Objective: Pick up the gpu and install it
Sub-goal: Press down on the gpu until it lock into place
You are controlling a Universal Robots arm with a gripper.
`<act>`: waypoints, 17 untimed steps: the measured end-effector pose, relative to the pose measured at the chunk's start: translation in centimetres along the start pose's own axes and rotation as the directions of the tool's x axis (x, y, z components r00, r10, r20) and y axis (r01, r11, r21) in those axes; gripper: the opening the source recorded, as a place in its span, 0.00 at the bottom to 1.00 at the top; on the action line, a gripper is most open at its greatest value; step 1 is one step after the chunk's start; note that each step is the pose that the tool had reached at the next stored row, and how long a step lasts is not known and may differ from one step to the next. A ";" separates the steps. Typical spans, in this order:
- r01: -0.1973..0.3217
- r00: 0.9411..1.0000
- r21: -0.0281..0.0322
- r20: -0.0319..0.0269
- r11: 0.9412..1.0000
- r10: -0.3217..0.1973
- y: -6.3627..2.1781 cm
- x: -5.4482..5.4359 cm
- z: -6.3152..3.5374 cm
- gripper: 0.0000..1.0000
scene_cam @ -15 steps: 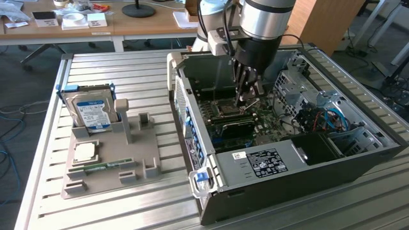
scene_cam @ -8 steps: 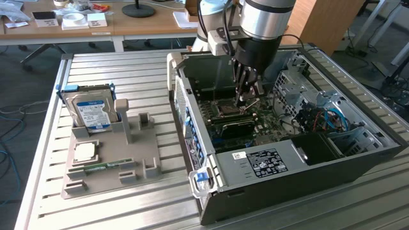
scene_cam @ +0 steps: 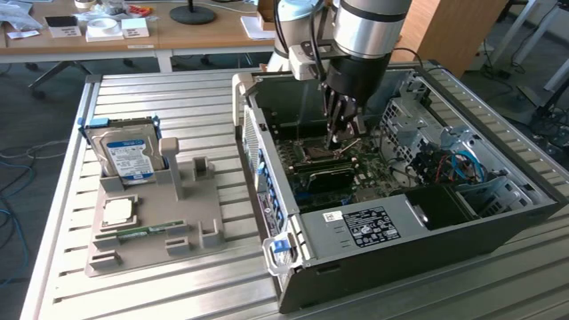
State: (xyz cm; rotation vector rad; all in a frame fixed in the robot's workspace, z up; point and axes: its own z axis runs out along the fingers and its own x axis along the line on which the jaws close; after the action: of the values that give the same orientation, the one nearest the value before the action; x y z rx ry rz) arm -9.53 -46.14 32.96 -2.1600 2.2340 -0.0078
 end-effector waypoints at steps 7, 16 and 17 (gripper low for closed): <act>0.000 1.000 -0.001 0.000 1.000 0.000 0.00 0.0 0.30 0.11; 0.000 1.000 -0.001 0.000 1.000 0.000 0.01 0.0 0.71 0.11; 0.000 1.000 -0.001 0.000 1.000 0.000 0.01 0.0 0.72 0.11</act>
State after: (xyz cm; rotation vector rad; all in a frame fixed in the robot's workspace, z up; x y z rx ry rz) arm -9.52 -46.14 32.24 -2.1606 2.2347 -0.0064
